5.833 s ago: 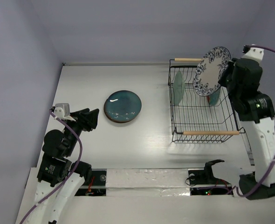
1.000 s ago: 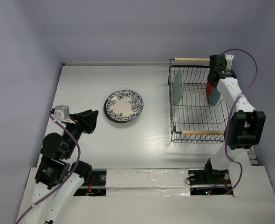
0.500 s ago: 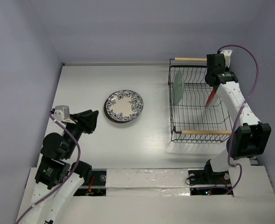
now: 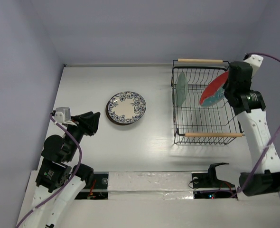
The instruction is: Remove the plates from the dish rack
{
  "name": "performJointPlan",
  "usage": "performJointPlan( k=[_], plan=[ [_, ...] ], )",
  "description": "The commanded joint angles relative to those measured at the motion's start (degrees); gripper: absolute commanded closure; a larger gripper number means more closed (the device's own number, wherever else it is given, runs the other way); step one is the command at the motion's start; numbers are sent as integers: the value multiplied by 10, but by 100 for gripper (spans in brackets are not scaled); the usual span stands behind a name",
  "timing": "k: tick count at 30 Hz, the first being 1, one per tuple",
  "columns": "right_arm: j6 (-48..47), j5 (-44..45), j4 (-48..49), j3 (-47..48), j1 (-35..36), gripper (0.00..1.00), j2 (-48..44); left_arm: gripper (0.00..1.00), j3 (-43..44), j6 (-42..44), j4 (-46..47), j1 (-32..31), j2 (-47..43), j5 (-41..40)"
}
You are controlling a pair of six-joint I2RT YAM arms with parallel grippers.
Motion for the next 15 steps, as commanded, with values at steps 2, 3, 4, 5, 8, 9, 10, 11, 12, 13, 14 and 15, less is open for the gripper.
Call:
performJointPlan(
  k=[2,3,4,5,8,9,10,11,12,13,14,15],
  plan=[
    [77,-62,118,-16,0,100,-80,63,3,-2,16,-2,6,-7],
    [89,-70,127,-24,0,100,-101,63,3,-1,16,-2,7,-7],
    [95,-94,132,-28,0,100,-113,63,3,-2,16,-2,7,-8],
    [102,-113,138,-31,0,100,-121,63,3,-2,15,-2,8,-7],
    [130,-197,169,-44,6,100,-150,63,3,-2,16,-2,12,-6],
    [145,-214,194,-48,11,100,-157,63,3,-2,17,-2,13,-5],
    [153,-250,208,-61,11,100,-164,63,3,-2,16,-2,13,-5],
    [163,-276,224,-70,18,100,-170,63,3,-2,17,-2,13,-5],
    [188,-304,265,-80,24,100,-170,63,3,-1,17,3,13,-5],
    [201,-355,284,-89,32,100,-167,63,3,-2,17,3,15,-5],
    [210,-364,301,-104,43,100,-156,63,3,-2,17,3,15,-5],
    [223,-366,332,-110,74,100,-148,63,3,-2,17,3,17,-5]
  ],
)
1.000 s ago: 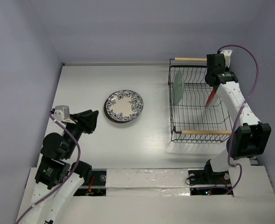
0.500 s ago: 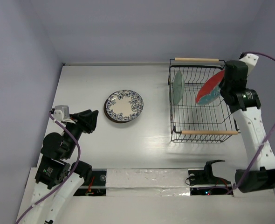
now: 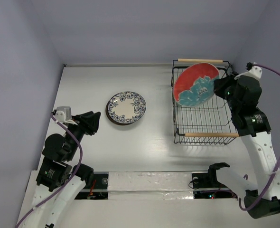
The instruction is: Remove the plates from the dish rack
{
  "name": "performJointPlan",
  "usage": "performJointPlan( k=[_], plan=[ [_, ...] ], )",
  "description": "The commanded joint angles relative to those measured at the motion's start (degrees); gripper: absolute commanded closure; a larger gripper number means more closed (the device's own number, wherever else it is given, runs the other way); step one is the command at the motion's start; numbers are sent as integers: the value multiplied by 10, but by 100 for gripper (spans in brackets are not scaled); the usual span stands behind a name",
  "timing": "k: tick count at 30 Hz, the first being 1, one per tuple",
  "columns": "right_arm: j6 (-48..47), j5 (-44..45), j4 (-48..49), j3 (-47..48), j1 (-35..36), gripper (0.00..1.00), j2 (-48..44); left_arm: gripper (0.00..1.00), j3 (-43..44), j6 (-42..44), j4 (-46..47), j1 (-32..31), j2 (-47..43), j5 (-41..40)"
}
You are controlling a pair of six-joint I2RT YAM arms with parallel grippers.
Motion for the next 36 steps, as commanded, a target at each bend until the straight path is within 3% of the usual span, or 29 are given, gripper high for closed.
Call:
performJointPlan(
  k=[1,6,14,23,36],
  plan=[
    [92,-118,235,-6,65,100,16,63,3,-2,17,3,10,-3],
    [138,-132,351,-23,150,100,112,63,3,-3,16,8,12,-8],
    [213,-73,486,-11,262,100,273,63,3,-2,16,8,14,-9],
    [247,-37,506,50,303,100,442,63,3,-2,16,14,16,-9],
    [292,-33,540,11,308,100,525,63,2,-2,18,24,20,-1]
  ],
)
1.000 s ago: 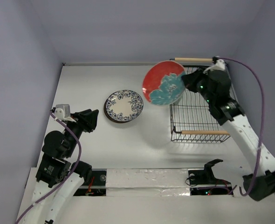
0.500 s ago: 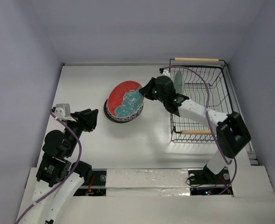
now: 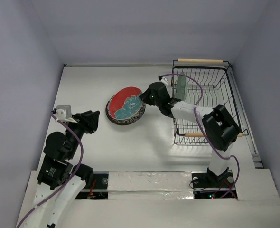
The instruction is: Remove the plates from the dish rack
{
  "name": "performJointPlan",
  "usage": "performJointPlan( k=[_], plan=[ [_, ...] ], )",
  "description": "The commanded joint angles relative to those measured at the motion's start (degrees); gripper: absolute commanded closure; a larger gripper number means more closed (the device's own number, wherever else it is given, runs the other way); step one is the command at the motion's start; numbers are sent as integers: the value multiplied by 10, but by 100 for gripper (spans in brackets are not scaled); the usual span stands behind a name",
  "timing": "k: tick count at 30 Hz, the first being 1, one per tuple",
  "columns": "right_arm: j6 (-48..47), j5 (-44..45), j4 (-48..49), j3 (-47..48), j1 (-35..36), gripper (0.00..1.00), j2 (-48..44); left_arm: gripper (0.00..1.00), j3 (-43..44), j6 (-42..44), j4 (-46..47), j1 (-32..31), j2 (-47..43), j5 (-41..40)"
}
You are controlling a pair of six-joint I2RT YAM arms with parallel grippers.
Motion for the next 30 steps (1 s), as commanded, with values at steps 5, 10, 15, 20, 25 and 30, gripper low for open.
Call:
performJointPlan(
  k=[5,10,15,20,25,30],
  plan=[
    [42,5,115,14,20,87,25,63,2,-2,19,5,8,6],
    [18,9,59,26,39,74,46,63,2,-2,19,10,6,8],
    [-7,29,9,26,51,55,43,63,1,-2,19,10,5,9],
    [-43,86,-56,48,69,25,32,63,1,-2,20,10,3,11],
    [-89,156,-172,89,86,8,21,63,1,-2,19,10,3,11],
    [-133,218,-256,113,86,2,-2,63,1,-2,19,10,1,12]
  ],
)
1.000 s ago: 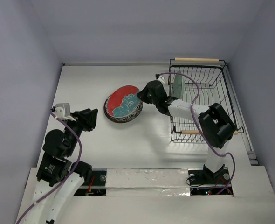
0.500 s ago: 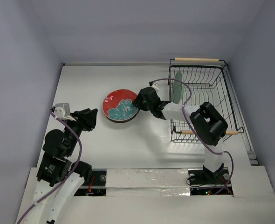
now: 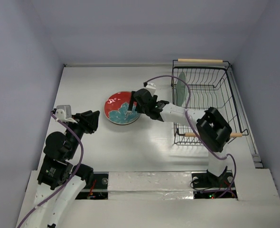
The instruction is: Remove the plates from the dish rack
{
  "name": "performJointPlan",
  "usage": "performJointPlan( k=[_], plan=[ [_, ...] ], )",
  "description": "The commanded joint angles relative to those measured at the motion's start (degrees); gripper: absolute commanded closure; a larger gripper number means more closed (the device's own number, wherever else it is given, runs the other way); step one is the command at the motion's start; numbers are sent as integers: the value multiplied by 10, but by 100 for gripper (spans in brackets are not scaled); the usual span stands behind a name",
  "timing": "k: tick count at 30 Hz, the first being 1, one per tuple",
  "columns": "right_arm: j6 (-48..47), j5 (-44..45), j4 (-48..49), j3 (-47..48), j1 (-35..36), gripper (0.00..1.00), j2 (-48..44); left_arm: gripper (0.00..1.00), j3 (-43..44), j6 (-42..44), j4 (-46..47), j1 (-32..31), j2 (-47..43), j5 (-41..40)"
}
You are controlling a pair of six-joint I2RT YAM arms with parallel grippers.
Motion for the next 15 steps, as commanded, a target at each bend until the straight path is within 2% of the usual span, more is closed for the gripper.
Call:
performJointPlan(
  k=[1,4,6,7,8,9,10,11,15],
  plan=[
    [-64,81,-97,37,-3,2,-50,63,1,-1,19,3,0,5],
    [-88,82,-141,57,-3,2,-60,63,1,-1,19,3,-1,5],
    [-97,93,-156,60,2,16,-73,63,1,-1,20,3,0,4],
    [-107,98,-151,56,2,27,-86,63,1,-1,18,3,0,4],
    [-112,110,-142,36,2,75,-125,63,1,-1,19,3,-1,3],
    [-116,126,-130,25,2,95,-148,63,1,-1,18,3,0,3],
    [-132,142,-127,17,2,100,-170,63,1,-1,18,3,0,2],
    [-142,164,-125,6,2,100,-211,63,2,-1,18,3,0,3],
    [-189,165,-150,-1,-72,100,-276,63,2,-1,18,3,0,5]
  ],
)
